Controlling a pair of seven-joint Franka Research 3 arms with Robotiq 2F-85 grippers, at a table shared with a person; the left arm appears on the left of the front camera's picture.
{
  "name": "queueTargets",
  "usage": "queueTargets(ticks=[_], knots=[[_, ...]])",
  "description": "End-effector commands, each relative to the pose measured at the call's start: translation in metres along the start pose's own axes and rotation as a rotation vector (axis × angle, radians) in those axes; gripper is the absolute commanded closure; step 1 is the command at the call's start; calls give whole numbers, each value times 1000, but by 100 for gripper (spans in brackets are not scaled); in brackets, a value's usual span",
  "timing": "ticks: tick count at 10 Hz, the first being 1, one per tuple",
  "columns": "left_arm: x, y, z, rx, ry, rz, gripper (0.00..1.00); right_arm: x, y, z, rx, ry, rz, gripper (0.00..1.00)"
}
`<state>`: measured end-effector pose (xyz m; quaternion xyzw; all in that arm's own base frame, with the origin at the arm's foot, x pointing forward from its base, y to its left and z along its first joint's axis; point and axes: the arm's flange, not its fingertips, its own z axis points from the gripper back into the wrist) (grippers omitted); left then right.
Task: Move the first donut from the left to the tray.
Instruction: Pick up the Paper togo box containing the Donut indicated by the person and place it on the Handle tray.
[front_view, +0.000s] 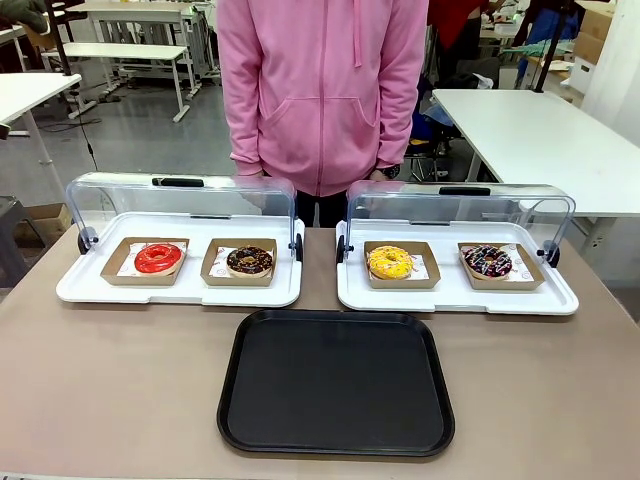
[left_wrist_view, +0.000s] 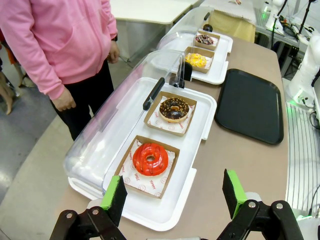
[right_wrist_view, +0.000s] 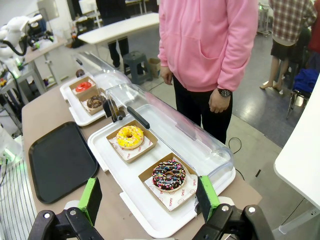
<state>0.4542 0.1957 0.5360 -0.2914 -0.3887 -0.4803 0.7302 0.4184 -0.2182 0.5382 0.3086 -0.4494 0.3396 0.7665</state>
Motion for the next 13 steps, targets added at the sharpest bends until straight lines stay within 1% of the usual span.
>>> queueTargets(ticks=[1, 13], knots=[[1, -1, 0, 1, 3, -5, 0, 2, 0, 0, 6, -13, 6, 0], [1, -1, 0, 1, 3, -5, 0, 2, 0, 0, 6, -13, 6, 0]])
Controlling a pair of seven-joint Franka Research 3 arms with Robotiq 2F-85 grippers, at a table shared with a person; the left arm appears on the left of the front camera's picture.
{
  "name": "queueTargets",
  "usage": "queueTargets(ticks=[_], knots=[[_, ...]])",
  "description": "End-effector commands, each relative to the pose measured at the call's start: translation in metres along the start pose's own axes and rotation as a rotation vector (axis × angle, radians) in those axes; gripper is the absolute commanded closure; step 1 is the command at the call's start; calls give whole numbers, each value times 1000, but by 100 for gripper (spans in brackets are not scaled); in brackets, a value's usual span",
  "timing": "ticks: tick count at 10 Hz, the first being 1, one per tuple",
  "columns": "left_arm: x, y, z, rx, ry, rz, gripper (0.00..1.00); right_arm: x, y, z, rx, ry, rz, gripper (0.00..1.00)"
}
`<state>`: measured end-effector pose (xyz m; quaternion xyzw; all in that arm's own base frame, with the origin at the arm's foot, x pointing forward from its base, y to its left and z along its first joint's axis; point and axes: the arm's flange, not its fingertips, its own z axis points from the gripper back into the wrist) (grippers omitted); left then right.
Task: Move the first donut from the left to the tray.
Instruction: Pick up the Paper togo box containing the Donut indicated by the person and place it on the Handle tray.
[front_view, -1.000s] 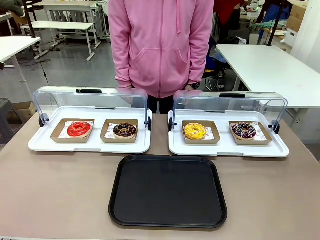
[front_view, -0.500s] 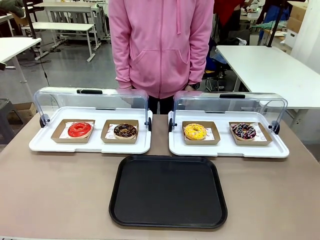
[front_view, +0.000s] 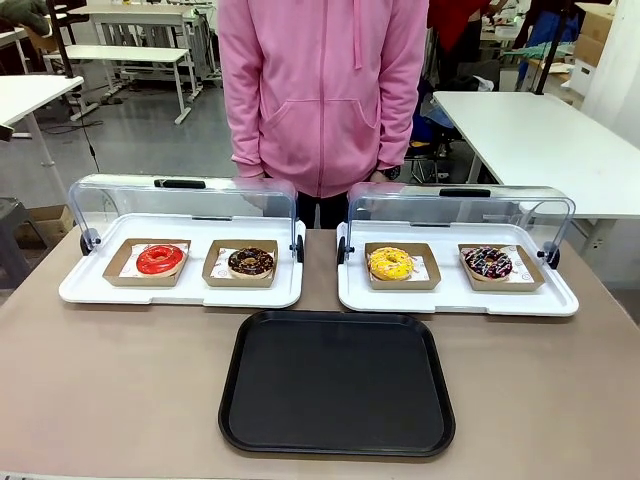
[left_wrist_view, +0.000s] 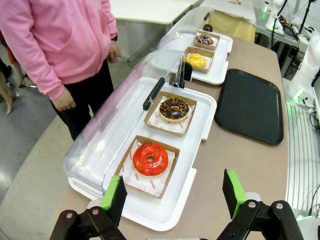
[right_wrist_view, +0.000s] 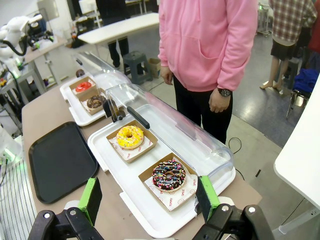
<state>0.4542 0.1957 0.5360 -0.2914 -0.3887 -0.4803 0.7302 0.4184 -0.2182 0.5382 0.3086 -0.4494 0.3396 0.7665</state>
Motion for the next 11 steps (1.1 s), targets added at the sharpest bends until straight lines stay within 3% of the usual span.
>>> queueTargets(ticks=[1, 11], knots=[[1, -1, 0, 1, 3, -5, 0, 2, 0, 0, 6, -13, 7, 0], [1, -1, 0, 1, 3, -5, 0, 2, 0, 0, 6, -13, 7, 0]])
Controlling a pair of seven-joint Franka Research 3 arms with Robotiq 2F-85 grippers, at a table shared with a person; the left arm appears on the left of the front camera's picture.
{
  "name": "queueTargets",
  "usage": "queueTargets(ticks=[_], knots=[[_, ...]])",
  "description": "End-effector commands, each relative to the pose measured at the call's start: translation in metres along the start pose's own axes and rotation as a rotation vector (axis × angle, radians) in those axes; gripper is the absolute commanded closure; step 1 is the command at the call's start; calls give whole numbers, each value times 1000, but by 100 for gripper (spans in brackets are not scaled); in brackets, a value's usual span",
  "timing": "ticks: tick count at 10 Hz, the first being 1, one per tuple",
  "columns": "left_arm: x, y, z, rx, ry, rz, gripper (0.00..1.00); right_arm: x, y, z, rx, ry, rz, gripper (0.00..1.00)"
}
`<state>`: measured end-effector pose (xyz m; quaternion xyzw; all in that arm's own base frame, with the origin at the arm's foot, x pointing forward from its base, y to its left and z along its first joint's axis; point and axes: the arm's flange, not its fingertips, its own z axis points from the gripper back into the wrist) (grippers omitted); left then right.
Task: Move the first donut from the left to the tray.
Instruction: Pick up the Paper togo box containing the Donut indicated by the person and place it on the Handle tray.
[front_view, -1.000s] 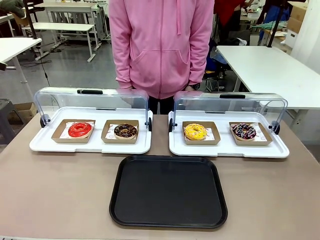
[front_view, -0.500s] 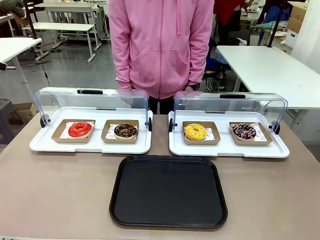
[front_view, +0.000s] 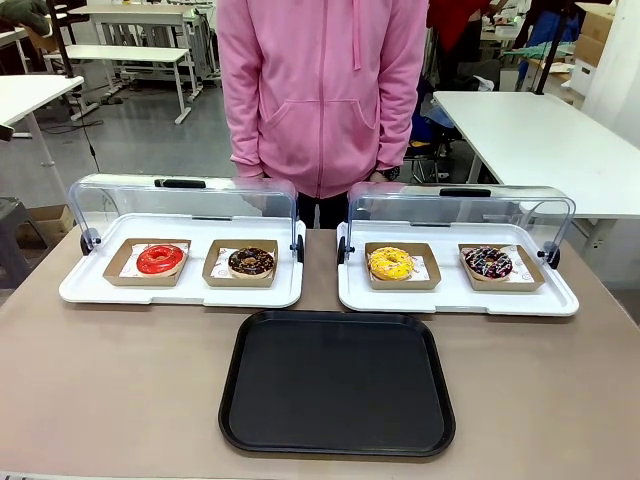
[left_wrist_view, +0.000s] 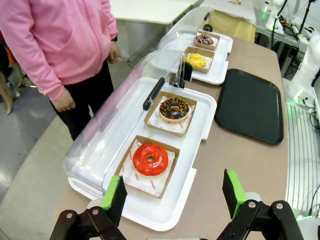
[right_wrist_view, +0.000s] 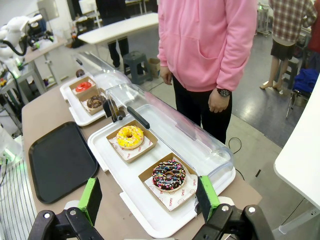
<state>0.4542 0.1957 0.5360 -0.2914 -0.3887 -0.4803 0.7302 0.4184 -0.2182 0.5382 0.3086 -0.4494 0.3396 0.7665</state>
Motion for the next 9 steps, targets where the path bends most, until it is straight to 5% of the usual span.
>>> queueTargets(ticks=[1, 9], knots=[[1, -1, 0, 1, 3, -5, 0, 2, 0, 0, 6, -13, 7, 0], [1, -1, 0, 1, 3, -5, 0, 2, 0, 0, 6, -13, 7, 0]])
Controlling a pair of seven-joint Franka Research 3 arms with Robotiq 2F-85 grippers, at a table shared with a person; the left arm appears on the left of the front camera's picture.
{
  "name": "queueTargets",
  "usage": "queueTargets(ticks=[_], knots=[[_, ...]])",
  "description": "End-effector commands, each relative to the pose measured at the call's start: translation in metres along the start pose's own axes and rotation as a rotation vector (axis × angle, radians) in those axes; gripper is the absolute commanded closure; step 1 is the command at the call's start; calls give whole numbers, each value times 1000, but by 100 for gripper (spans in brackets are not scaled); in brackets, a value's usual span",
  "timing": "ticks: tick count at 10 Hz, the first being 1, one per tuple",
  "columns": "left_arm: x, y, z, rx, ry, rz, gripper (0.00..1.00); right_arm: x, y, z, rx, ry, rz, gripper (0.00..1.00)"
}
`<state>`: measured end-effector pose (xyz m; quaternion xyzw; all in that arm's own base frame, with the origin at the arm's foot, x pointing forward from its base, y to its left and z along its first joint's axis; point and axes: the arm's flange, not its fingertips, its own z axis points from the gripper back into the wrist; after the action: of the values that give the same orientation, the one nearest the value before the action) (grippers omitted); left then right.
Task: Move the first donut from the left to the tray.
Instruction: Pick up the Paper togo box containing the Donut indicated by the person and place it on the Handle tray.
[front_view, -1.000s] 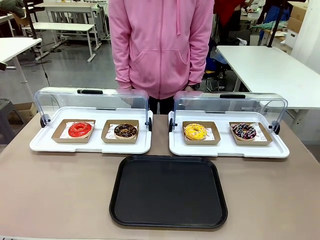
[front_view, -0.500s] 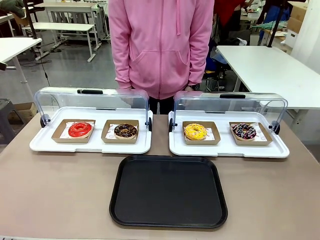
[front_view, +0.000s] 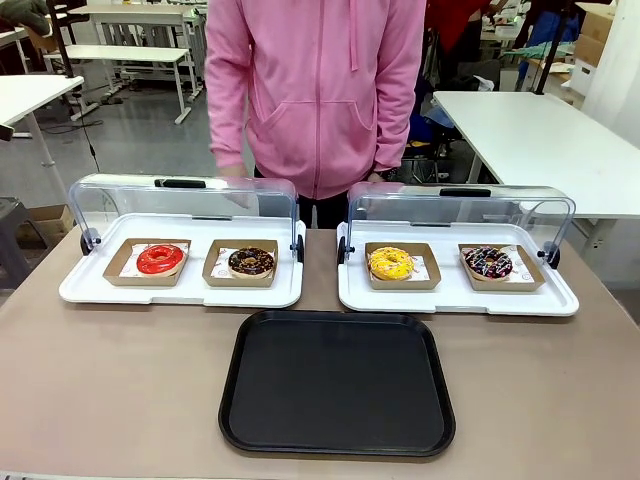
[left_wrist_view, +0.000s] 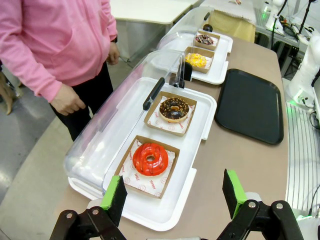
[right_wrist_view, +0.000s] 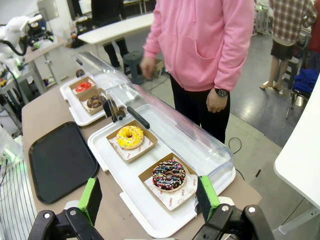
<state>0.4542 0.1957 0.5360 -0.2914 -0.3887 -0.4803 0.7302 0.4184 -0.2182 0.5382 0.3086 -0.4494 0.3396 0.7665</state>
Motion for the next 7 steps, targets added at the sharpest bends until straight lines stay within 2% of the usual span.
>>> queueTargets(ticks=[1, 7], knots=[[1, -1, 0, 1, 3, -5, 0, 2, 0, 0, 6, -13, 7, 0], [1, -1, 0, 1, 3, -5, 0, 2, 0, 0, 6, -13, 7, 0]])
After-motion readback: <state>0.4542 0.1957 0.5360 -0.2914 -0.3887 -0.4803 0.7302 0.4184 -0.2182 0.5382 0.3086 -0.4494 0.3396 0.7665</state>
